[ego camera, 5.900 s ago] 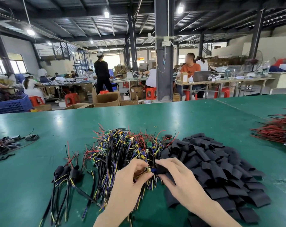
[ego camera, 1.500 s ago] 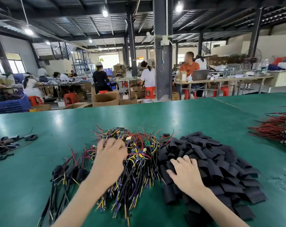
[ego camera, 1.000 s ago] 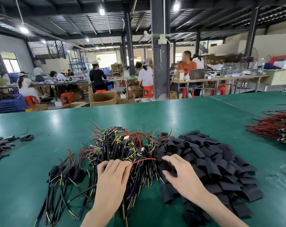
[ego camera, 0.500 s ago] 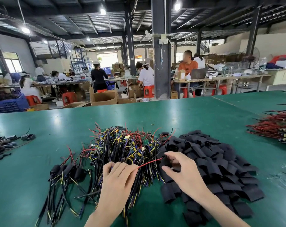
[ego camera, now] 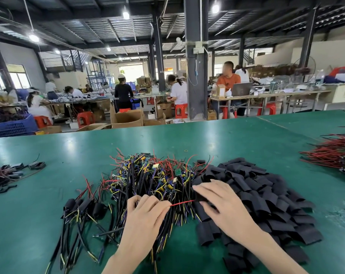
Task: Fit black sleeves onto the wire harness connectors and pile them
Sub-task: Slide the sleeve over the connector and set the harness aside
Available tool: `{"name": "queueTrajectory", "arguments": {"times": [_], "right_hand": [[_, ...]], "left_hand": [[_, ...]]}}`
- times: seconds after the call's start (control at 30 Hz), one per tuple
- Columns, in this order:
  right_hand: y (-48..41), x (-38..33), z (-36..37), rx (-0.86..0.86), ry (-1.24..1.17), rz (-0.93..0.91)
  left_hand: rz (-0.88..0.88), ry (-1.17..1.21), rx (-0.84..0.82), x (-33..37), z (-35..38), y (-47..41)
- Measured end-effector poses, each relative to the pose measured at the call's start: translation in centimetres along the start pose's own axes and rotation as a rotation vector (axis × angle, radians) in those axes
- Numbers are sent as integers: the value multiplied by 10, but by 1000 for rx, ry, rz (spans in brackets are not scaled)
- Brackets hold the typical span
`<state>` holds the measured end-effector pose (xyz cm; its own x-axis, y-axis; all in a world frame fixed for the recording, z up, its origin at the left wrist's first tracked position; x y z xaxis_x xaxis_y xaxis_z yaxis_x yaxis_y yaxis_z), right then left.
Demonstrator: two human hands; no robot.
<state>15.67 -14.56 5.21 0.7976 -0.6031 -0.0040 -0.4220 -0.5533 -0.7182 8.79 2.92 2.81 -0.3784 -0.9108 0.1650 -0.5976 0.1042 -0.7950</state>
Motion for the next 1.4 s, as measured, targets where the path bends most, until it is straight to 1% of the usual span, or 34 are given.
{"name": "queueTrajectory", "arguments": {"times": [0.03, 0.1, 0.17, 0.23, 0.27, 0.3, 0.33, 0.37, 0.43, 0.47, 0.5, 0.53, 0.57, 0.6, 0.63, 0.67, 0.77, 0.83, 0.93, 1.03, 1.13, 1.3, 1.4], "right_hand": [[-1, -9, -1, -4, 83, -90], [2, -25, 7, -64, 131, -200], [7, -36, 22, -202, 121, -206], [12, -37, 35, -307, 9, -145], [17, -40, 40, -348, 28, -170], [19, -42, 43, -346, 127, -226], [19, -41, 42, -351, 163, -210], [20, -36, 45, -389, 154, -159], [22, -27, 47, -399, 7, -99], [22, -25, 45, -347, 21, -114], [21, -23, 44, -345, 132, -146], [21, -16, 45, -349, 168, -123], [21, -10, 46, -364, 86, -60], [18, -8, 44, -343, -55, 15], [16, -5, 43, -325, -116, 40], [14, -7, 40, -290, -117, 27], [15, -9, 40, -282, -104, -25], [13, -13, 38, -283, -73, -61], [10, -22, 33, -294, -162, -47], [13, -22, 32, -271, -238, -1], [15, -19, 36, -298, -284, 35], [14, -20, 31, -259, -293, 30], [14, -22, 28, -212, -259, 24]], "left_hand": [[19, 8, -18, 3, 3, 0], [41, 55, -63, 10, 9, 0], [27, 130, -96, 15, 14, 0], [-55, 268, -95, 13, 15, 1], [-123, 350, -96, 10, 13, 0], [-179, 412, -114, 6, 12, 1], [-214, 432, -157, 3, 12, 2], [-226, 422, -219, 0, 12, 4], [-257, 378, -359, -9, 13, 8], [-281, 341, -430, -15, 14, 11], [-301, 304, -478, -20, 15, 12], [-321, 275, -498, -24, 15, 14], [-338, 259, -494, -28, 15, 14], [-355, 258, -474, -29, 14, 13], [-368, 278, -442, -29, 13, 10], [-373, 313, -403, -29, 12, 8], [-330, 439, -322, -20, 9, 2], [-313, 498, -334, -13, 10, 1], [-305, 542, -384, -5, 13, 2], [-328, 605, -387, -2, 12, 2], [-368, 634, -390, -2, 10, 2], [-406, 655, -392, -1, 8, 2], [-431, 697, -393, -1, 8, 2]]}}
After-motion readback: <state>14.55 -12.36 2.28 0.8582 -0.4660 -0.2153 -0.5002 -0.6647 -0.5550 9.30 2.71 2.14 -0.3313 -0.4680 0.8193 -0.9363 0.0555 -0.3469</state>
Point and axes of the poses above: each hand's wrist, its own y-axis away from the middle knuckle, its own z-axis out of the palm, x = y × z, the point moved 6 cm from there along -y, towards the middle knuckle, and after that the axes turned 12 degrees about y, right-handed, at the moved point
